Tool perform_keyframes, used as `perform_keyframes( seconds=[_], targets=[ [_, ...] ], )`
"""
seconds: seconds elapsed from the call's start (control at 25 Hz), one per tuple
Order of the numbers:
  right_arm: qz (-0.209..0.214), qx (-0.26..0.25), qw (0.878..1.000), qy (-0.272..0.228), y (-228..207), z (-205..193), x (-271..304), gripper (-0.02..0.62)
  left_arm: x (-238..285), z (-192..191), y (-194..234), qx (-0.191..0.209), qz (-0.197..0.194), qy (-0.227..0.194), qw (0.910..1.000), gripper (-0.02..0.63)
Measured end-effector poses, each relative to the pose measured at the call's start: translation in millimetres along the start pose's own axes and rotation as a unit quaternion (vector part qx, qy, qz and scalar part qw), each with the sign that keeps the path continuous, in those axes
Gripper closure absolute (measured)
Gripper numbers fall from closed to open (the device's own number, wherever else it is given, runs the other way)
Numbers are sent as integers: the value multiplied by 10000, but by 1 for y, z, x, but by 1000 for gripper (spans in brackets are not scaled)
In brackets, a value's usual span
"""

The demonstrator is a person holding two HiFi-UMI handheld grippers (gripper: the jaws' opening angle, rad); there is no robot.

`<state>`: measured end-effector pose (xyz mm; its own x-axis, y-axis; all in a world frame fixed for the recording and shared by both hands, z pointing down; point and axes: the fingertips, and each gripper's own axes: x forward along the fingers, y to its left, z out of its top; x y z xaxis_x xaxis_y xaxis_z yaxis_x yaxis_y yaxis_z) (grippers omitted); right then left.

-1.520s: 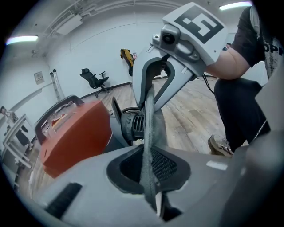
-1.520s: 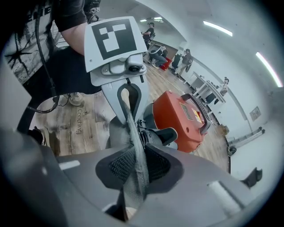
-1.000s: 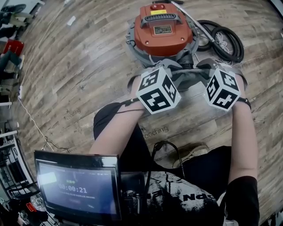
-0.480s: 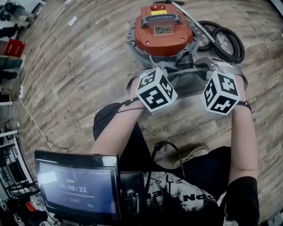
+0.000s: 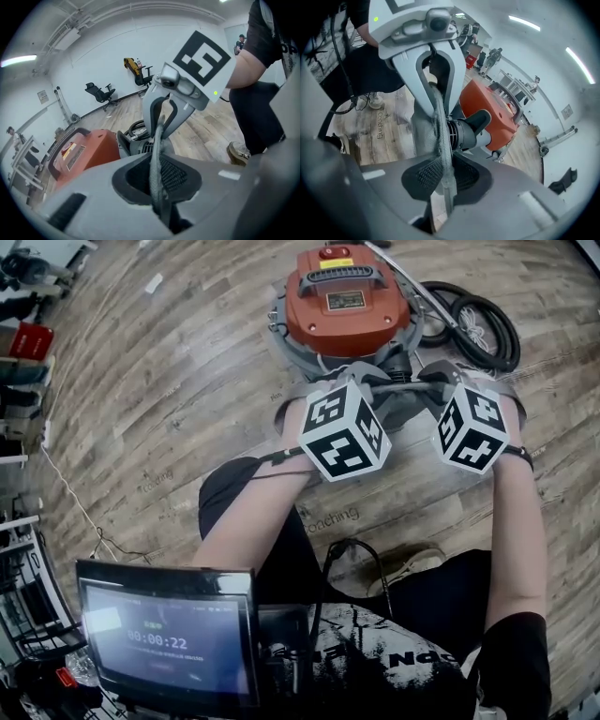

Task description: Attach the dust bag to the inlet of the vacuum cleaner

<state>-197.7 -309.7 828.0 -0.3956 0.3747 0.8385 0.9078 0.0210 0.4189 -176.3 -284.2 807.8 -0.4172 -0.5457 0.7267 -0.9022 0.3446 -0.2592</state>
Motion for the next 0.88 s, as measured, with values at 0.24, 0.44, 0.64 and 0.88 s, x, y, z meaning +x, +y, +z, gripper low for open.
perform_keyframes(
  seconds=[0.24,0.44,0.64,0.88],
  targets=[
    [-175,-261,9994,-151,-5,23,-14,535,10,-27,1,-316,-65,119,9994,572],
    [-170,-60,9996,-227,-5,19,-9,537,15,-27,5,-167,23,209,9996,571],
    [-42,241,9995,-190,1,3,-3,548,6,-7,4,-32,48,72,10000,565],
    [-104,33,9999,23,-1,0,4,547,8,-7,3,53,231,-320,9992,563]
  ],
)
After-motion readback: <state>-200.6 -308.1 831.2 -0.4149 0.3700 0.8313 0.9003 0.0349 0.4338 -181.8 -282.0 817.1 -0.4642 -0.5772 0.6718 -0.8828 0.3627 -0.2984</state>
